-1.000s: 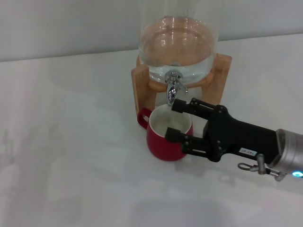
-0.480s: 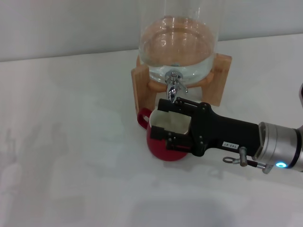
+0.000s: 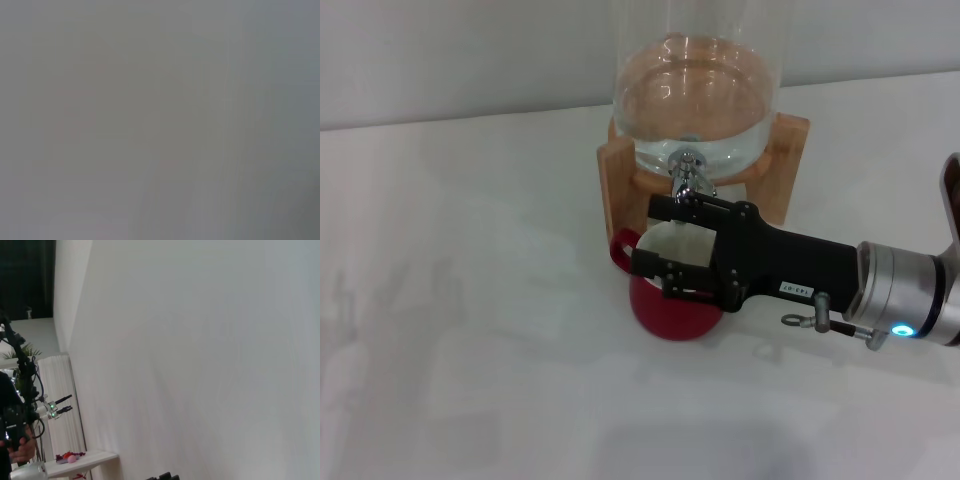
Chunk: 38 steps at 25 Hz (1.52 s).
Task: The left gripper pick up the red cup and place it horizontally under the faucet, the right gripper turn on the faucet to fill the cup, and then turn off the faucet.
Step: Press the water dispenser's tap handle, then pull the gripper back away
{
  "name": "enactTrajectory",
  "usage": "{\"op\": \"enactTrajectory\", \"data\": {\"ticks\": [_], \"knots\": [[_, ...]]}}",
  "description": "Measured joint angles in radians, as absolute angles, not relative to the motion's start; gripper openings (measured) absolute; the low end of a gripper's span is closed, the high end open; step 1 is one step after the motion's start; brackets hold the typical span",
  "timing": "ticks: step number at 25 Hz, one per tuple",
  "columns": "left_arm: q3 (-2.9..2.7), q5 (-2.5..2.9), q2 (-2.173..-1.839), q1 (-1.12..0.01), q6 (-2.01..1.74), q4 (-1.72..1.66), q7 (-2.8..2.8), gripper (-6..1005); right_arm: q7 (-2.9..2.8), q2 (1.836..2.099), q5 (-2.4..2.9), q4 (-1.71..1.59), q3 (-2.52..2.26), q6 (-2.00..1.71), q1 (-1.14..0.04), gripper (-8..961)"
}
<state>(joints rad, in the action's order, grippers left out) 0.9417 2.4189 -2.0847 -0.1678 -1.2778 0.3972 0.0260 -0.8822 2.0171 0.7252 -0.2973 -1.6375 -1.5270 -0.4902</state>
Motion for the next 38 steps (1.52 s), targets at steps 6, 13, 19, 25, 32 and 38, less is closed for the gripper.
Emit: {"op": "enactTrajectory", "data": {"ticks": [6, 13, 19, 25, 32, 38], "knots": [[0.942, 2.419, -2.085, -0.17, -1.277, 0.397, 0.026, 458, -0.882, 2.016, 0.724, -0.298, -1.633, -1.517, -0.493, 750], [0.942, 2.419, -2.083, -0.175, -1.267, 0.397, 0.026, 457, -0.882, 2.013, 0.723, -0.304, -1.631, -1.503, -0.493, 750], [0.942, 2.419, -2.083, -0.179, -1.265, 0.397, 0.026, 457, -0.882, 2.012, 0.722, -0.316, -1.63, -1.491, -0.494, 750], [0.942, 2.417, -2.083, -0.18, -1.264, 0.397, 0.026, 457, -0.882, 2.011, 0.722, -0.322, -1.63, -1.486, -0.494, 750], [0.942, 2.417, -2.083, -0.181, -1.264, 0.397, 0.026, 457, -0.882, 2.009, 0.722, -0.324, -1.63, -1.486, -0.487, 751], [0.942, 2.416, -2.083, -0.181, -1.264, 0.397, 0.026, 457, -0.882, 2.007, 0.722, -0.324, -1.625, -1.486, -0.477, 750]]}}
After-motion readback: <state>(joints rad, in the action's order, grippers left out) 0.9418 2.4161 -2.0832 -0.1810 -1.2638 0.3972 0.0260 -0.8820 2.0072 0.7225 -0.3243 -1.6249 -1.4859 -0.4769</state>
